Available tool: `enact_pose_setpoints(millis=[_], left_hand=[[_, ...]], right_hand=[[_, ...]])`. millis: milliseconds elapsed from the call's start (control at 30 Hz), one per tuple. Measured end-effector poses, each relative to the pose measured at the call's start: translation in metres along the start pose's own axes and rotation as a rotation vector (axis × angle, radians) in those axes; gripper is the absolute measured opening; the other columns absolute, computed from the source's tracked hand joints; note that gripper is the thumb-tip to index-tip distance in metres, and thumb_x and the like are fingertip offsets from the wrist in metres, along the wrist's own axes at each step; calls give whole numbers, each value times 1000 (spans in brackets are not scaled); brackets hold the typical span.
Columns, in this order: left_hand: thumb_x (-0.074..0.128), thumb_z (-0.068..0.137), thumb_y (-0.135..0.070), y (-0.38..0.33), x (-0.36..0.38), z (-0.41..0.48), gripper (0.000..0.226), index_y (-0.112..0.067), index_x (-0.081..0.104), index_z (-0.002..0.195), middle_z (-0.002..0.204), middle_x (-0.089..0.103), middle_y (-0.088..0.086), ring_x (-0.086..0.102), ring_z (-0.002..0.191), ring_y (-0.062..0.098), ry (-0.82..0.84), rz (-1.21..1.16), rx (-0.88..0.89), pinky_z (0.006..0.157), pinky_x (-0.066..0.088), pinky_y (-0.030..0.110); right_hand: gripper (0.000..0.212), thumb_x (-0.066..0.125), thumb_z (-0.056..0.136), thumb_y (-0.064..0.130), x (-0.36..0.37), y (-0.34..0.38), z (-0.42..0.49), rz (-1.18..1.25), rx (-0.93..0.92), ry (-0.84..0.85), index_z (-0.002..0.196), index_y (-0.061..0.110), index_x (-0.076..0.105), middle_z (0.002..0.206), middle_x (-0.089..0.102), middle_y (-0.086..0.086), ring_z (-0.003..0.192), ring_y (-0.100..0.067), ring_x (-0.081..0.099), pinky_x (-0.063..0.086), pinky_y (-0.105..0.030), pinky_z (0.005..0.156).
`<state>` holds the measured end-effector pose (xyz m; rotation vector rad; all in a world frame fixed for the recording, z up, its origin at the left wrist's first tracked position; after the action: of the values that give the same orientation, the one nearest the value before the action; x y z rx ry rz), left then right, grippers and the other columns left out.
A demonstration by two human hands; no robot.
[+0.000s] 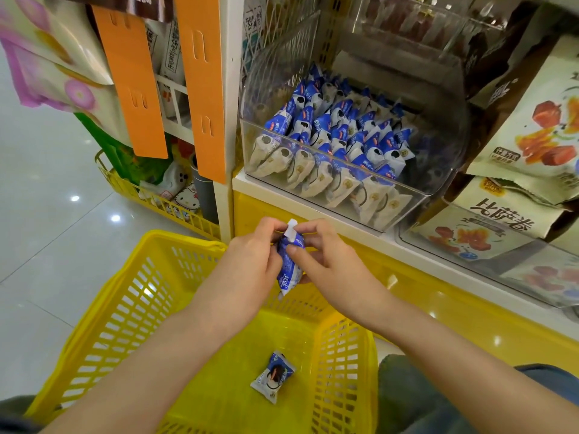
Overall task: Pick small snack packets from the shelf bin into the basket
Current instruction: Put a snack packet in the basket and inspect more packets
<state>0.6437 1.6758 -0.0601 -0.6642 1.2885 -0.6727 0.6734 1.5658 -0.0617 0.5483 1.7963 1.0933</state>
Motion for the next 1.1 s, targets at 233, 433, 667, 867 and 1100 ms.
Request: enact_pose_setpoints(millis=[233, 433, 667, 867, 1100], left_hand=[[49, 91, -4, 2, -7, 9, 25, -20, 52, 109, 101, 66, -9, 62, 90, -1, -53, -297, -130, 73, 48, 10], [52, 87, 0, 6, -5, 10, 28, -22, 54, 105, 99, 68, -6, 65, 89, 5, 28, -323, -187, 73, 51, 17], [41, 88, 9, 11, -16, 15, 35, -17, 59, 103, 83, 70, -5, 67, 75, 9, -36, -527, -297, 68, 52, 24], [41, 95, -25, -1, -16, 22, 25, -14, 64, 99, 92, 70, 8, 67, 81, 18, 30, -1071, -542, 75, 56, 32], [59, 86, -30, -13, -28, 35, 26, -22, 61, 111, 100, 71, -2, 68, 86, 4, 55, -813, -375, 61, 51, 12]], right_hand=[[21, 55, 91, 21, -11, 3, 6, 205, 3, -56, 110, 21, 47, 107, 64, -3, 84, -13, 67, 57, -26, 67], [24, 54, 92, 18, -11, 5, 14, 380, 67, -42, 114, 11, 49, 98, 68, -9, 71, -5, 67, 57, -24, 61], [26, 58, 88, 22, -13, 22, 23, 246, -72, -21, 111, 27, 47, 104, 63, 4, 87, -10, 59, 52, -19, 69], [49, 68, 82, 14, -23, 32, 36, 290, -56, -115, 123, 20, 43, 93, 65, 7, 79, -11, 57, 51, -23, 72], [19, 55, 90, 26, -28, 42, 42, 280, -52, -156, 85, 8, 59, 80, 63, -8, 69, -9, 55, 46, -15, 56]])
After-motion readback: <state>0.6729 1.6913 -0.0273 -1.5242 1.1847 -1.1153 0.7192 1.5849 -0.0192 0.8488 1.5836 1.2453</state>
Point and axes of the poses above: each hand's wrist, its own z-axis towards the middle knuckle, its own x-axis out of the palm, y = z × x, the point moved 6 cm from there along z, towards the middle knuckle
